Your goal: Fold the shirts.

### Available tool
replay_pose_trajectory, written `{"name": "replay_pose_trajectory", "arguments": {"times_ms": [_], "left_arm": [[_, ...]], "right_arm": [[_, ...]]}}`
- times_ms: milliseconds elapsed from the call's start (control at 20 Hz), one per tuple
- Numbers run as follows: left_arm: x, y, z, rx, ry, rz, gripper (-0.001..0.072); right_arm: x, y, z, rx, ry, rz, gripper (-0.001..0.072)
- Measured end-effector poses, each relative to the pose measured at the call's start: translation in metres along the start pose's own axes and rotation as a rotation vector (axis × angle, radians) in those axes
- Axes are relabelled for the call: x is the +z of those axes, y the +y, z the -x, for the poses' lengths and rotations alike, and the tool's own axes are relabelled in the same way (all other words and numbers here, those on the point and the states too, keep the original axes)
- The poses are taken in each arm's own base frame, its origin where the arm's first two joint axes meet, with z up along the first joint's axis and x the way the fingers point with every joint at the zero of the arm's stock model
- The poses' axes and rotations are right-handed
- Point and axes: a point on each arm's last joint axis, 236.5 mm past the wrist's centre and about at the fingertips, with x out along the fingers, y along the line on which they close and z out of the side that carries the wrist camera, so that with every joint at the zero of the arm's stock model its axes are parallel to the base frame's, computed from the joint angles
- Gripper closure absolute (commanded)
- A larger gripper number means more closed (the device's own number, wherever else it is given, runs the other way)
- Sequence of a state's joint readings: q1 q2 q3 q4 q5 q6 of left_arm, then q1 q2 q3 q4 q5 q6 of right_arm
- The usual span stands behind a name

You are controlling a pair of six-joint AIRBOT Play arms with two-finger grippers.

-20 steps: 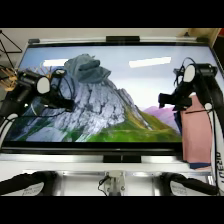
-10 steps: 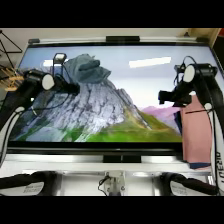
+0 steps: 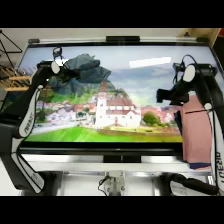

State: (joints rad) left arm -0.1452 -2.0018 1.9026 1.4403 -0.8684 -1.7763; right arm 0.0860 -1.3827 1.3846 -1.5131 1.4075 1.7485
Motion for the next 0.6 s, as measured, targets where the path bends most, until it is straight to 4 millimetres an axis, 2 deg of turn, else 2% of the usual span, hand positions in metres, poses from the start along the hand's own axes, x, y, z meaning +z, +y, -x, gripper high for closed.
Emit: {"name": "replay_pose_trajectory", "arguments": {"times_ms": [250,300,350,400,450,600], "left_arm": [[0.006,-0.015,-0.038,-0.081,-0.062,0.028,0.0066],[0.008,-0.018,-0.043,-0.093,-0.077,0.031,0.0168],[0.01,-0.021,-0.046,-0.103,-0.09,0.038,0.0328],[0.009,-0.022,-0.05,-0.108,-0.094,0.041,0.0552],[0.011,-0.022,-0.052,-0.114,-0.104,0.047,0.0639],[0.02,-0.028,-0.048,-0.129,-0.135,0.048,0.064]], "right_arm": [[-0.001,0.019,0.001,0.079,0.004,0.0,0.0032],[0.0,0.021,0.001,0.087,-0.001,-0.001,0.0032],[0.001,0.022,0.001,0.093,-0.005,-0.001,0.0033],[0.002,0.024,0.001,0.099,-0.007,-0.001,0.0033],[0.003,0.024,0.001,0.101,-0.011,0.0,0.0033],[0.003,0.026,0.001,0.107,-0.012,0.004,0.0035]]}}
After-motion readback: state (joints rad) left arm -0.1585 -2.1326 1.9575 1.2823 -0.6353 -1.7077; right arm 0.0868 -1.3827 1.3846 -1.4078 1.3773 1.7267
